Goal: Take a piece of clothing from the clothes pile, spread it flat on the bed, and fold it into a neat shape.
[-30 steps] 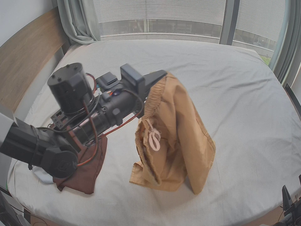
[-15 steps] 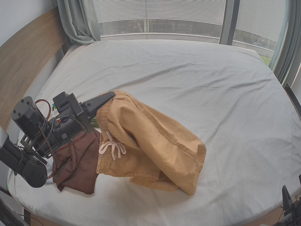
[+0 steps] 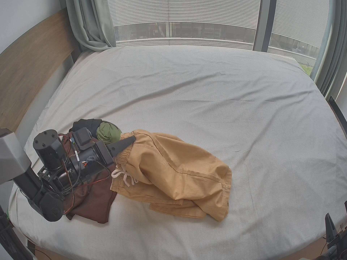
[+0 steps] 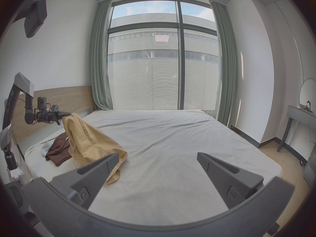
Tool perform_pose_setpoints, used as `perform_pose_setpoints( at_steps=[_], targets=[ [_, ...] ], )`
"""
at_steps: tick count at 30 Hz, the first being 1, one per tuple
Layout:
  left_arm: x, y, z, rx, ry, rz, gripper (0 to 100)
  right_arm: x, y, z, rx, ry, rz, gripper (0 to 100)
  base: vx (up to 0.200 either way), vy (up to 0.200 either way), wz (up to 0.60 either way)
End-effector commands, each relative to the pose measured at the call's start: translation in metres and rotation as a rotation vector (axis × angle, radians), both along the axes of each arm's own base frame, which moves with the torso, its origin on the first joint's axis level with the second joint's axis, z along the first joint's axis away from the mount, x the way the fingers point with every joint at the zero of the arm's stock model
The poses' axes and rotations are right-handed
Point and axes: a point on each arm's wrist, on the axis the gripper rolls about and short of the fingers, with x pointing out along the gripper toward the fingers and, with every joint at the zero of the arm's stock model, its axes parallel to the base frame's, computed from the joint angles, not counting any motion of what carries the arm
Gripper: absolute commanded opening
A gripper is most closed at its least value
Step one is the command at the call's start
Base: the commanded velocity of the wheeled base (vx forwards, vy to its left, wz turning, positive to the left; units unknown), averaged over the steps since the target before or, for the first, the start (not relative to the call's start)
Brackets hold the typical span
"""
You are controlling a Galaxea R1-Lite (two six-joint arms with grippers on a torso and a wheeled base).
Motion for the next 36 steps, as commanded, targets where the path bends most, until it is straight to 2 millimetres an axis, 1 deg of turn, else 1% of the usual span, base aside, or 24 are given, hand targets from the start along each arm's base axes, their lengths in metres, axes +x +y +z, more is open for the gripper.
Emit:
perform_pose_setpoints(
  at_steps=[1, 6, 16, 17, 19, 20, 22, 24, 25, 27, 29, 31, 33, 35, 36],
  targets=[
    [0.006, 0.000, -0.028, 0.056, 0.066, 0.022, 0, 0.000, 0.000, -0.005, -0.004, 0.001, 0.002, 100, 0.000, 0.000, 0.00],
    [0.008, 0.003, -0.032, 0.072, 0.069, 0.046, 0, 0.000, 0.000, -0.005, -0.013, 0.001, 0.007, 100, 0.000, 0.000, 0.00],
    [0.007, 0.003, -0.031, 0.077, 0.058, 0.051, 0, 0.000, 0.000, -0.005, -0.007, -0.004, 0.004, 100, 0.000, 0.000, 0.00],
    [0.007, 0.003, -0.029, 0.078, 0.051, 0.053, 0, -0.002, 0.000, 0.006, -0.003, -0.071, 0.007, 100, 0.000, 0.000, 0.00],
    [0.006, 0.003, -0.027, 0.076, 0.047, 0.067, 0, -0.012, 0.000, 0.042, -0.003, -0.215, 0.010, 100, 0.000, 0.000, 0.00],
    [0.006, 0.003, -0.026, 0.075, 0.043, 0.070, 0, -0.013, 0.000, 0.057, -0.004, -0.226, 0.016, 100, 0.000, 0.000, 0.00],
    [0.006, 0.002, -0.025, 0.074, 0.040, 0.070, 0, -0.006, 0.000, 0.083, -0.001, -0.196, 0.037, 100, 0.000, 0.000, 0.00],
    [0.006, 0.002, -0.025, 0.074, 0.038, 0.069, 0, -0.002, 0.000, 0.089, 0.010, -0.180, 0.066, 100, 0.000, 0.000, 0.00],
    [0.006, 0.002, -0.025, 0.074, 0.040, 0.069, 0, 0.007, 0.000, 0.096, 0.078, -0.129, 0.179, 100, 0.000, 0.000, 0.00],
    [0.006, 0.002, -0.025, 0.074, 0.036, 0.072, 0, 0.023, 0.003, 0.104, 0.169, -0.038, 0.271, 100, 0.000, 0.000, 0.00],
    [0.006, 0.003, -0.025, 0.074, 0.036, 0.076, 0, 0.042, 0.006, 0.113, 0.231, 0.045, 0.313, 100, 0.000, 0.000, 0.00],
    [0.005, 0.004, -0.024, 0.073, 0.036, 0.078, 0, 0.063, 0.010, 0.123, 0.270, 0.110, 0.333, 100, 0.000, 0.000, 0.00],
    [0.004, 0.004, -0.023, 0.073, 0.037, 0.078, 0, 0.080, 0.014, 0.130, 0.277, 0.135, 0.371, 100, 0.000, 0.000, 0.00],
    [0.004, 0.004, -0.023, 0.073, 0.036, 0.078, 0, 0.089, 0.017, 0.133, 0.277, 0.146, 0.409, 100, 0.000, 0.000, 0.00],
    [0.004, 0.005, -0.023, 0.072, 0.034, 0.079, 0, 0.101, 0.020, 0.135, 0.276, 0.162, 0.447, 100, 0.000, 0.000, 0.00]
  ],
)
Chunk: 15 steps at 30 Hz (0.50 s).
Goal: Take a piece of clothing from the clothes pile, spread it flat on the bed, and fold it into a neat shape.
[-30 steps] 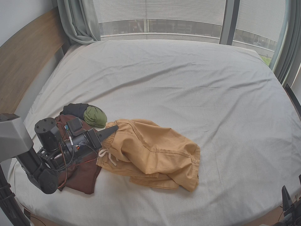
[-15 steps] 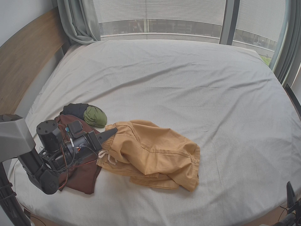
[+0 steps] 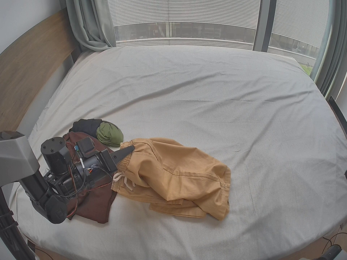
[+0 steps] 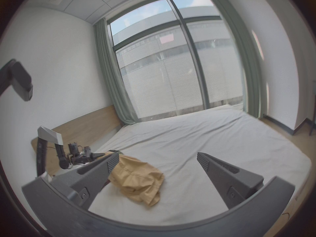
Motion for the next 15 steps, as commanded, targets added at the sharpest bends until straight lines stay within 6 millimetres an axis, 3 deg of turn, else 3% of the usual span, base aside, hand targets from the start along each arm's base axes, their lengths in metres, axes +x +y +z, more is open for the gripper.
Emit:
perform_pose_setpoints(
  at_steps=[1, 10, 15],
  targets=[
    [-0.001, 0.002, 0.003, -0.003, -0.009, 0.006, 0, 0.074, 0.018, 0.027, 0.047, 0.173, 0.199, 100, 0.000, 0.000, 0.00],
    [-0.001, 0.001, 0.004, -0.003, -0.013, 0.005, 0, 0.135, 0.043, 0.027, 0.027, 0.257, 0.290, 100, 0.000, 0.000, 0.00],
    [-0.002, 0.001, 0.004, -0.003, -0.011, 0.005, 0, 0.164, 0.057, 0.010, 0.033, 0.307, 0.311, 100, 0.000, 0.000, 0.00]
  ],
)
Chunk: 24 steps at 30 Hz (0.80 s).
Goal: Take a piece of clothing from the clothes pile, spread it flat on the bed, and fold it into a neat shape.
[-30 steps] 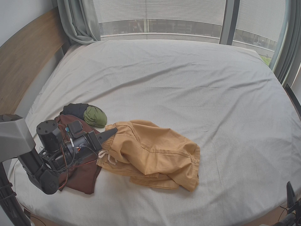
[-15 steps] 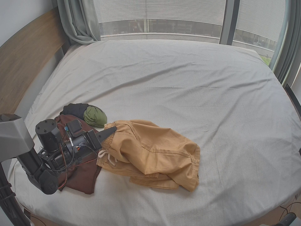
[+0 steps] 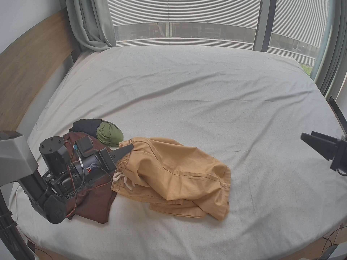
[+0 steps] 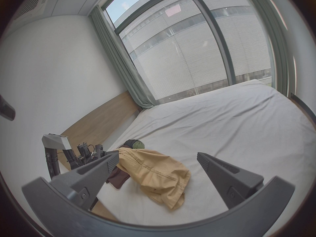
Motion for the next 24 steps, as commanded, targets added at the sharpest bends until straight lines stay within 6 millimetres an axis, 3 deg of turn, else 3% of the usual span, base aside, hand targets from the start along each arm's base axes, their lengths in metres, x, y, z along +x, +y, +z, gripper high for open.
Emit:
perform_pose_setpoints(
  at_steps=[1, 4, 9, 24],
  targets=[
    [0.000, 0.000, 0.001, -0.001, -0.003, -0.001, 0, 0.052, 0.023, -0.029, -0.020, 0.132, 0.053, 100, 0.000, 0.000, 0.00],
    [0.000, 0.000, 0.001, -0.001, -0.006, -0.001, 0, 0.071, 0.029, -0.049, -0.025, 0.154, 0.049, 100, 0.000, 0.000, 0.00],
    [0.001, 0.000, 0.000, -0.001, -0.004, 0.002, 0, 0.083, 0.034, -0.071, 0.007, 0.212, 0.048, 100, 0.000, 0.000, 0.00],
    [0.002, 0.004, 0.000, 0.000, -0.001, 0.016, 0, 0.107, 0.047, -0.109, 0.105, 0.375, 0.056, 100, 0.000, 0.000, 0.00]
  ],
)
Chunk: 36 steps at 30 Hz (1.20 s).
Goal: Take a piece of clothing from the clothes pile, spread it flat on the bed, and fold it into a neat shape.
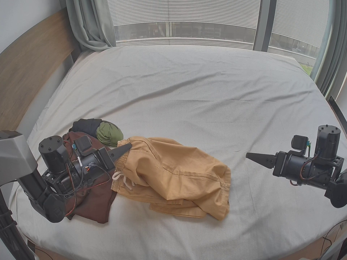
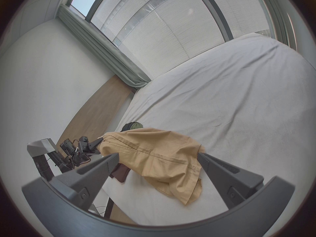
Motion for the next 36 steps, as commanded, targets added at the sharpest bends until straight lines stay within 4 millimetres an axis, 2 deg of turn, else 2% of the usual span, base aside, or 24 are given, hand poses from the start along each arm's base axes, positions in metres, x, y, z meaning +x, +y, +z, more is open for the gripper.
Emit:
perform_pose_setpoints(
  at_steps=[1, 6, 7, 11, 17, 36],
  targets=[
    [0.000, 0.001, -0.001, 0.000, 0.003, 0.003, 0, 0.012, 0.005, -0.023, 0.007, 0.079, -0.008, 100, 0.000, 0.000, 0.00],
    [0.000, 0.001, 0.000, 0.000, 0.003, 0.003, 0, 0.020, 0.007, -0.041, 0.024, 0.112, -0.020, 100, 0.000, 0.000, 0.00],
    [0.000, 0.001, 0.000, -0.001, 0.002, 0.003, 0, 0.026, 0.009, -0.052, 0.020, 0.127, -0.021, 100, 0.000, 0.000, 0.00],
    [0.000, 0.001, -0.001, 0.000, 0.005, 0.002, 0, 0.035, 0.011, -0.069, 0.025, 0.133, -0.030, 100, 0.000, 0.000, 0.00],
    [0.000, 0.001, -0.002, 0.001, 0.008, 0.003, 0, 0.042, 0.013, -0.086, 0.095, 0.172, -0.041, 100, 0.000, 0.000, 0.00],
    [0.002, 0.005, 0.000, -0.001, 0.000, 0.017, 0, 0.057, 0.019, -0.145, 0.158, 0.297, -0.084, 100, 0.000, 0.000, 0.00]
  ],
)
